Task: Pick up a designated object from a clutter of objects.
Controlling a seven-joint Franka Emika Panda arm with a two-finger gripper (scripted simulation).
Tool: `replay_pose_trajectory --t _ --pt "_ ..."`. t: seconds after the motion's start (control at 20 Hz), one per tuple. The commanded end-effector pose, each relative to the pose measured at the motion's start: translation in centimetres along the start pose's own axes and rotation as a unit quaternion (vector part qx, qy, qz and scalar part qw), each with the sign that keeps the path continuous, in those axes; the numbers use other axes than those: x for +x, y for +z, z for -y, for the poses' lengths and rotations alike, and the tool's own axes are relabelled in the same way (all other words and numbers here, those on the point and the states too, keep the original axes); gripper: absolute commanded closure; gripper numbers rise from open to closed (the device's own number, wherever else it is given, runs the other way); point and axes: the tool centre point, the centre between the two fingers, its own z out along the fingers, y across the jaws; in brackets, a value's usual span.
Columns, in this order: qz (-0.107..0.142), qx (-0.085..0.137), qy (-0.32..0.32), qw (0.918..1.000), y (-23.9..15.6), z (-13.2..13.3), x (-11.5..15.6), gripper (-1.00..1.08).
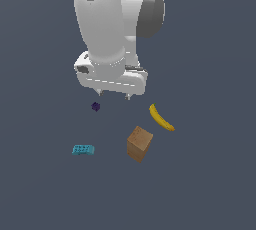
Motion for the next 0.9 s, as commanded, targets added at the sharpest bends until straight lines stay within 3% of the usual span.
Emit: replay_pose_trajectory --t 0.0,0.4,0.6,0.85 --pt "0.000 0.003 0.034 0.9994 0.8 -0.5 1.0 -0.92" --pt "-0.003 0.012 0.168 0.9858 3.9 -2.5 4.6 -0.92" --pt "-0.004 0.014 0.234 0.9721 5.7 -3.7 6.3 -0.92" --pt "-0.007 0.016 0.315 0.9488 8.0 -5.3 8.3 -0.92"
